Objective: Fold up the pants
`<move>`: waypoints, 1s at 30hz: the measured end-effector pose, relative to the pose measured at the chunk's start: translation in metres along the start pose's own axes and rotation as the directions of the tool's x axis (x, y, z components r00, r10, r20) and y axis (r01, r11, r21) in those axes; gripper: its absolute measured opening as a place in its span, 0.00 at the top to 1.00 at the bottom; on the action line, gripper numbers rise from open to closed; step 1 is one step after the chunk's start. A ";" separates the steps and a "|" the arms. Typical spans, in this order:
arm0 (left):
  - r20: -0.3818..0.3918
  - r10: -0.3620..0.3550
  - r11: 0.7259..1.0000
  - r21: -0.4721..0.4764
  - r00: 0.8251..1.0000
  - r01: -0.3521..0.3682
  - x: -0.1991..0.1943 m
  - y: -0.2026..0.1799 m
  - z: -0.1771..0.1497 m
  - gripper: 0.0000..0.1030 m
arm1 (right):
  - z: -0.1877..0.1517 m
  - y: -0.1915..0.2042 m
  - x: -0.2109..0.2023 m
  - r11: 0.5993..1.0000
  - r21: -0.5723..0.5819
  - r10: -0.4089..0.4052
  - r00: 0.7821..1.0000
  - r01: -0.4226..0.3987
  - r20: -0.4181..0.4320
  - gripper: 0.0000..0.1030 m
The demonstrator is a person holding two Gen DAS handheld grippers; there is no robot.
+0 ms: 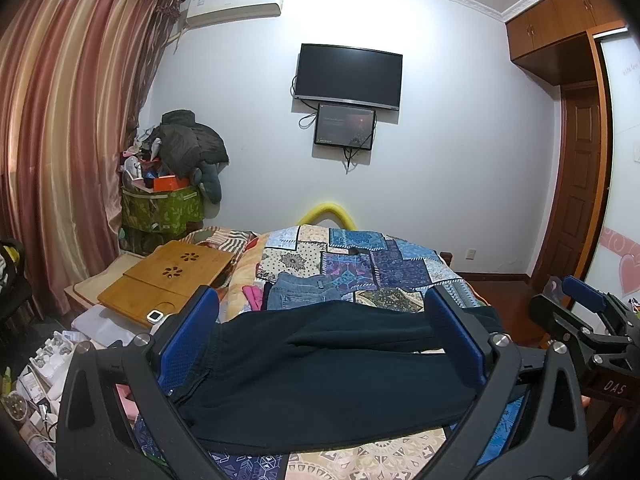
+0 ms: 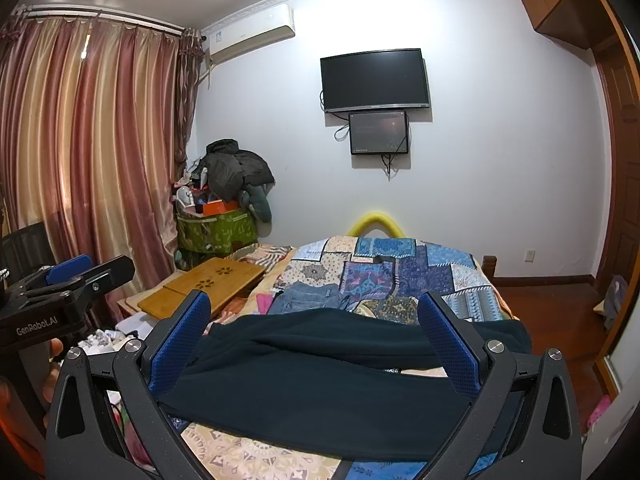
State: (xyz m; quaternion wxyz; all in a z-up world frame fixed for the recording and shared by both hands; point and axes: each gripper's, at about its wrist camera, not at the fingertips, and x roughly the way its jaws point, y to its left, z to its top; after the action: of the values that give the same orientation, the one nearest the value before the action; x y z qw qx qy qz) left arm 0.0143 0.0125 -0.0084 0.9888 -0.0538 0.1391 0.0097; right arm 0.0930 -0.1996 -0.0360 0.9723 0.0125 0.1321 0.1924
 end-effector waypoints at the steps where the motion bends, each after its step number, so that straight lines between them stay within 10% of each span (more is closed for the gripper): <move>1: -0.002 0.000 1.000 0.001 1.000 0.000 0.001 0.000 0.000 0.00 | 0.000 0.000 0.001 1.000 0.001 0.000 1.000 0.000 -0.003 0.00; 14: -0.004 0.010 1.000 0.025 1.000 -0.010 0.033 0.005 0.009 0.00 | -0.003 -0.009 0.034 1.000 0.004 -0.016 0.999 0.016 -0.047 0.00; 30: -0.151 0.125 0.989 0.104 0.981 -0.110 0.225 0.077 0.031 0.00 | -0.004 -0.068 0.167 1.000 -0.001 -0.012 0.980 0.012 -0.198 0.00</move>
State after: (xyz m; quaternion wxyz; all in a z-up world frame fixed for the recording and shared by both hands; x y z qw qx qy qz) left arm 0.2362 0.0937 -0.0493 0.9738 0.0008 0.2200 0.0570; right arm 0.2664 -0.1999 -0.0869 0.9554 -0.0072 0.2284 0.1868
